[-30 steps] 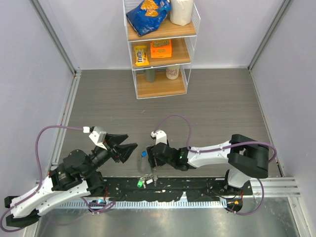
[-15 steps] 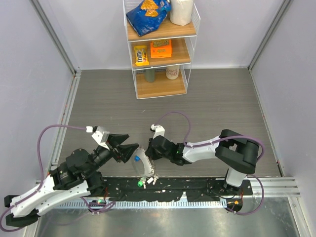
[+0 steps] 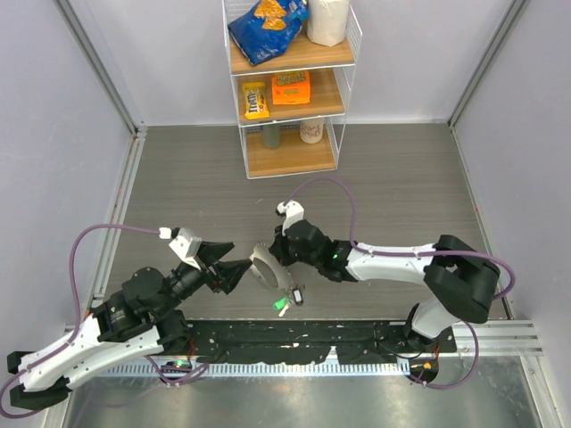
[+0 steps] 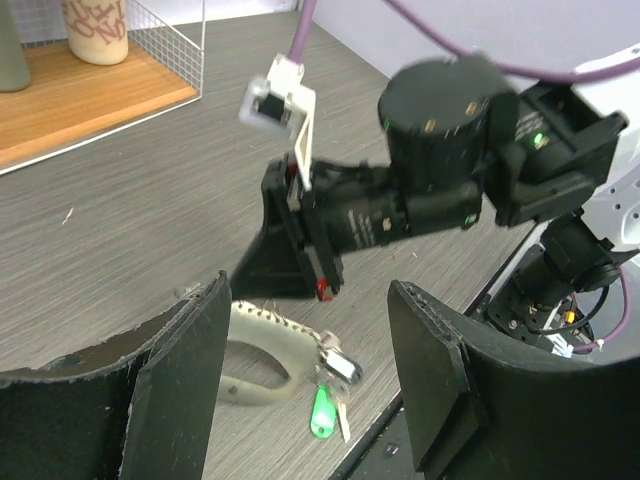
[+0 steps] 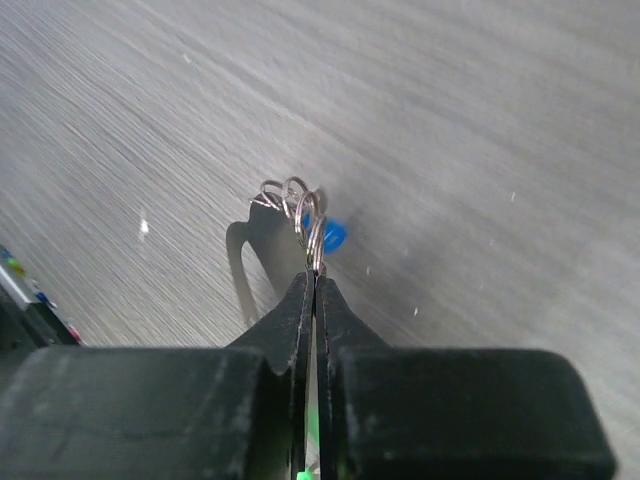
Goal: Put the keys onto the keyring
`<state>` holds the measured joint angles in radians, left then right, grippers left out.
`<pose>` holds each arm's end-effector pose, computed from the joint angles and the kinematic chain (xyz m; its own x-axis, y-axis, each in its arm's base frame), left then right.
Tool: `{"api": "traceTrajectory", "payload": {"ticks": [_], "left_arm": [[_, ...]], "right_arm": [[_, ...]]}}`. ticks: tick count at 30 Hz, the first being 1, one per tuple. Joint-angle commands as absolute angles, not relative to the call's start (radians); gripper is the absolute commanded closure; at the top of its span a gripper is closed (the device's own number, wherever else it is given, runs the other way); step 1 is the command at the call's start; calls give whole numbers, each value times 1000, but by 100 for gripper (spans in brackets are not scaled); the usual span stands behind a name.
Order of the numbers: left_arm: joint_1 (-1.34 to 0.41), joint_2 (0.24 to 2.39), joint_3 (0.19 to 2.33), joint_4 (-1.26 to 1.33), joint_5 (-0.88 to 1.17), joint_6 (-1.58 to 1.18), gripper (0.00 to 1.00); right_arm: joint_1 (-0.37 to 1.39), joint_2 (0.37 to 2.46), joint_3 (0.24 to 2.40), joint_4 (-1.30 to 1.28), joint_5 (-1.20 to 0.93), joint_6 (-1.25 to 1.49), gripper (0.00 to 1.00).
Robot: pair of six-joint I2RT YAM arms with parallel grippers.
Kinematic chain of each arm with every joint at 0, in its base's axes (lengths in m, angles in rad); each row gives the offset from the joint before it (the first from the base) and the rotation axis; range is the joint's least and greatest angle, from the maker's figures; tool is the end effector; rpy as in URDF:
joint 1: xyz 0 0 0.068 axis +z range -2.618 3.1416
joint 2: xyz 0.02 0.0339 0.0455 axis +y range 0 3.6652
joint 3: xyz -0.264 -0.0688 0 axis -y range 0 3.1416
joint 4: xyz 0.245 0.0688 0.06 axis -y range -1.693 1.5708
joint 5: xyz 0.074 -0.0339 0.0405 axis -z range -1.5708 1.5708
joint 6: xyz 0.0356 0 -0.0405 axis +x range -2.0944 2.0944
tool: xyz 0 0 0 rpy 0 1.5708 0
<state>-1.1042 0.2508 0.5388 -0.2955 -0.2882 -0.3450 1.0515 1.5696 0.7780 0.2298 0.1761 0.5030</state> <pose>0.0496 -0.0761 0.3053 -0.2495 -0.2254 -0.9418 0.6844 0.6470 -0.3362 0.1676 0.2806 0.1873 -0.6082 -0.1076 -0.7865 -0.5570 0.7638 0.3262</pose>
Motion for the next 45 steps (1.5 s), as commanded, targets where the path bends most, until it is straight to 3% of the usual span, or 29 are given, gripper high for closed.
{"api": "traceTrajectory", "payload": {"ticks": [1, 14, 28, 31, 34, 38, 45], "left_arm": [[-1103, 261, 551, -242, -299, -322, 30], [-1103, 256, 548, -224, -310, -310, 30], [-1103, 264, 546, -213, -294, -345, 30], [-1103, 261, 543, -216, -302, -350, 30], [-1101, 262, 546, -219, -305, -348, 30], [-1103, 270, 548, -215, -310, -345, 30], [-1103, 296, 546, -195, -304, -336, 30]], "right_arm": [[1016, 1467, 876, 219, 112, 359, 95], [1012, 1270, 841, 207, 23, 370, 95], [1043, 1601, 917, 268, -120, 453, 94], [1054, 1608, 911, 293, -135, 457, 87], [1065, 1569, 897, 305, -118, 433, 62], [1071, 1454, 862, 261, -65, 385, 43], [1071, 1227, 724, 103, 89, 302, 39]]}}
